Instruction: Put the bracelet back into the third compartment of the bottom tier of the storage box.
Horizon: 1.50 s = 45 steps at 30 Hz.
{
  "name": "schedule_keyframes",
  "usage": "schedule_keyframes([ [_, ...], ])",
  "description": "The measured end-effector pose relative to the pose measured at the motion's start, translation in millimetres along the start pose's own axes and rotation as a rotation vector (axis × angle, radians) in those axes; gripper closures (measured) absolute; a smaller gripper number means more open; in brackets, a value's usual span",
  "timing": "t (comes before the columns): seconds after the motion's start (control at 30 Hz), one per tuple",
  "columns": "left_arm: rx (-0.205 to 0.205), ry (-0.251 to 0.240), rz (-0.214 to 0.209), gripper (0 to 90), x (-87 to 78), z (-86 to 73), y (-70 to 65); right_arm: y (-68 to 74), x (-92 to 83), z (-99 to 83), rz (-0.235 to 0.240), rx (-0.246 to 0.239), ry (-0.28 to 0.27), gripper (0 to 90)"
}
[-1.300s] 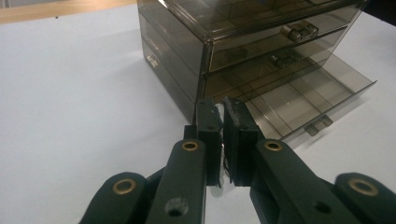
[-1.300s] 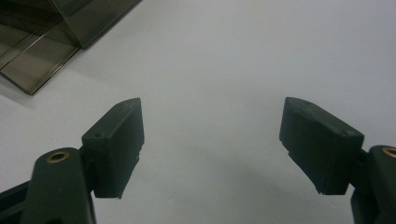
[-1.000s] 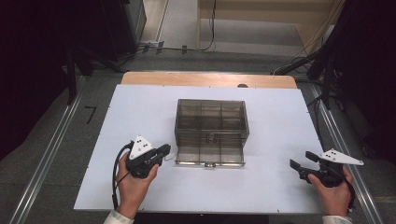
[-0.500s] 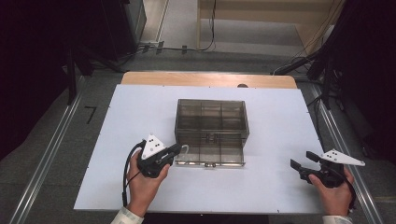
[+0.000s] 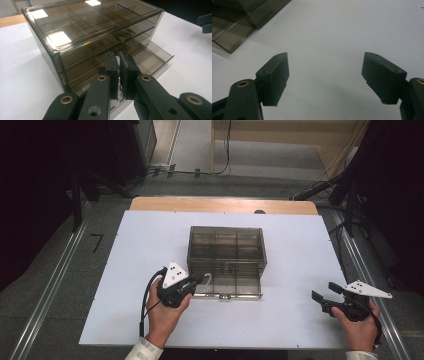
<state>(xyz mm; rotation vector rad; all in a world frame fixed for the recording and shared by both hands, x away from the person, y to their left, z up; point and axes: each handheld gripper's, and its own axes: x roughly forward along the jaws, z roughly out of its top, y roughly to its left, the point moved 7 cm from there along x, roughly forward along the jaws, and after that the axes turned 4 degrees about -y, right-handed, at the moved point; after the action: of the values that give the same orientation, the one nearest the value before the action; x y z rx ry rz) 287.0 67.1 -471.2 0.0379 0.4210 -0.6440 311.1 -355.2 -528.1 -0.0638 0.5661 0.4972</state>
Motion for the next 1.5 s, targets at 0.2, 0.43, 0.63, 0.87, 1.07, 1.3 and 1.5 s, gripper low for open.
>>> schedule_keyframes([
  [0.2, -0.003, -0.005, -0.008, 86.8, 6.1, 1.6, -3.3, -0.3, 0.0, -0.3, 0.0, -0.002, 0.0, 20.3],
  [0.43, -0.003, -0.008, -0.023, 86.7, 13.6, 3.1, -7.6, 0.0, 0.0, -0.1, 0.003, -0.001, -0.001, 20.3],
  [0.63, -0.005, -0.016, -0.044, 86.7, 22.0, 4.8, -14.7, -0.2, 0.2, -0.3, 0.005, 0.0, 0.0, 20.3],
  [0.87, -0.005, -0.02, -0.064, 86.7, 31.4, 8.3, -22.9, 0.0, 0.4, -0.5, 0.006, 0.002, 0.002, 20.3],
  [1.07, -0.002, -0.021, -0.08, 86.7, 37.0, 11.7, -28.6, -0.5, 0.1, -0.4, 0.005, 0.004, 0.0, 20.3],
  [1.3, 0.001, -0.02, -0.091, 86.7, 45.8, 14.2, -34.1, -0.3, 0.3, -0.3, 0.007, 0.002, -0.002, 20.3],
  [1.5, 0.011, -0.019, -0.092, 86.7, 52.2, 15.6, -39.5, 0.0, 0.2, -0.7, 0.008, 0.004, 0.002, 20.3],
])
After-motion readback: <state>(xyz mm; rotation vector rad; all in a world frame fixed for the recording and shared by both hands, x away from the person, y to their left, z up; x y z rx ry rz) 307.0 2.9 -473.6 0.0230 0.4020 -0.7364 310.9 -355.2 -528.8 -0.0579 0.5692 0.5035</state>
